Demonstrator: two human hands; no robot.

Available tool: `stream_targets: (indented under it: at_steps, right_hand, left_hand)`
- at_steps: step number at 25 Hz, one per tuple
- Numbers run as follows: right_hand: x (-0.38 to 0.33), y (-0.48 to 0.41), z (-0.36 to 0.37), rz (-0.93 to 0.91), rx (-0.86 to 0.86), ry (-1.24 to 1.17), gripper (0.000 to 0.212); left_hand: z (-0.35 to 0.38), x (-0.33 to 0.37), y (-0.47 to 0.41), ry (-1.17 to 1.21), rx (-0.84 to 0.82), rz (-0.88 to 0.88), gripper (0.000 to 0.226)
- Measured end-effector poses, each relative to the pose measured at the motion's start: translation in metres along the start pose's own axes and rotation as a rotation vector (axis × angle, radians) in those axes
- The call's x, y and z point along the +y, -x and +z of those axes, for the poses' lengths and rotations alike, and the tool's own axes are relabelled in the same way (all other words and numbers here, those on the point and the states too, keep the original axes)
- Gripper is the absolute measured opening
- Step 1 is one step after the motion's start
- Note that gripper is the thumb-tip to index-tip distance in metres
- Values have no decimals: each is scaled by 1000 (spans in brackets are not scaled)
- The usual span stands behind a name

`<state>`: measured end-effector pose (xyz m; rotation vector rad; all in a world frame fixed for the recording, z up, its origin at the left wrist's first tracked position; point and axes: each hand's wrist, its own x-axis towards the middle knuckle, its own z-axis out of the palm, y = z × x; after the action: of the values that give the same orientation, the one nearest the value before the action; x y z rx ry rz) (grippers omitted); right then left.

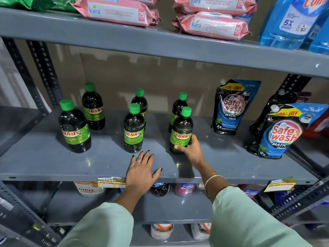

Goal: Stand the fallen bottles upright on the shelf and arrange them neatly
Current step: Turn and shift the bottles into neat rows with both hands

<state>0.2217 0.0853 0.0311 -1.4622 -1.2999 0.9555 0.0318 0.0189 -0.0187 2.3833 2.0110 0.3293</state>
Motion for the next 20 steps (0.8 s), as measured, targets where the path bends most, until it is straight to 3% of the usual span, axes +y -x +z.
stream_targets:
  at_steps: [3,5,7,11,15,18,20]
  right_hand:
    - [0,-8,-9,-6,-94,12,63]
    - [2,-13,-13,-14,-121,13,62]
    - [2,-16,-15,-11,-151,16,61]
    - [2,-21,-21,-15,-209,57,60]
    - [0,-17,-22,-24,-230,59,63]
    - [9,1,-8,-83,-2,117,67]
    - [9,21,6,-105,205,141,60]
  left_hand:
    - [-24,16,-14,449,102,-76,66]
    - [-58,41,-46,842,166,-92,73]
    - [-92,61,-83,1006,117,-82,70]
    - [-102,71,-118,985,58,-66,52]
    - [-95,72,-117,960,126,-103,51]
    - [-101,74,-111,981,150,-85,50]
    - [-105,72,-100,974,251,-110,52]
